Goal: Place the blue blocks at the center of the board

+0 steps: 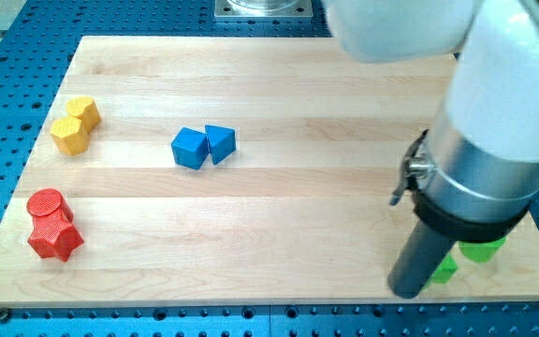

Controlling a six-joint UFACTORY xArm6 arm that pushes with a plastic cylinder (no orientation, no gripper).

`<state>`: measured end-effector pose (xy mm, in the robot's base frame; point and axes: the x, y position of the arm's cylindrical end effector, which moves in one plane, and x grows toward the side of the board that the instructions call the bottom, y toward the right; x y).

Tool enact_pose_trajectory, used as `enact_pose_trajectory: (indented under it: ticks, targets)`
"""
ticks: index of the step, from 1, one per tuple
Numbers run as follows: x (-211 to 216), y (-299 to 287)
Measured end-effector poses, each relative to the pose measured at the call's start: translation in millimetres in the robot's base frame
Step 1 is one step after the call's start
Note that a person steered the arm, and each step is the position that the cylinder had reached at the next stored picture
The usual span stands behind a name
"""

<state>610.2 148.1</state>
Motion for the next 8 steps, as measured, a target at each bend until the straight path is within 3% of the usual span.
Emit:
enact_pose_trajectory:
  ticks: [1, 2, 3, 5, 6, 7, 8]
  targets:
    - [-16.7, 3.3]
    - [-29.4, -57.7]
    - [-73.9, -184.0]
    - [-127.0, -286.4]
    - [-149.2, -288.7]
    - [-181.7, -236.0]
    - [-183.1, -159.0]
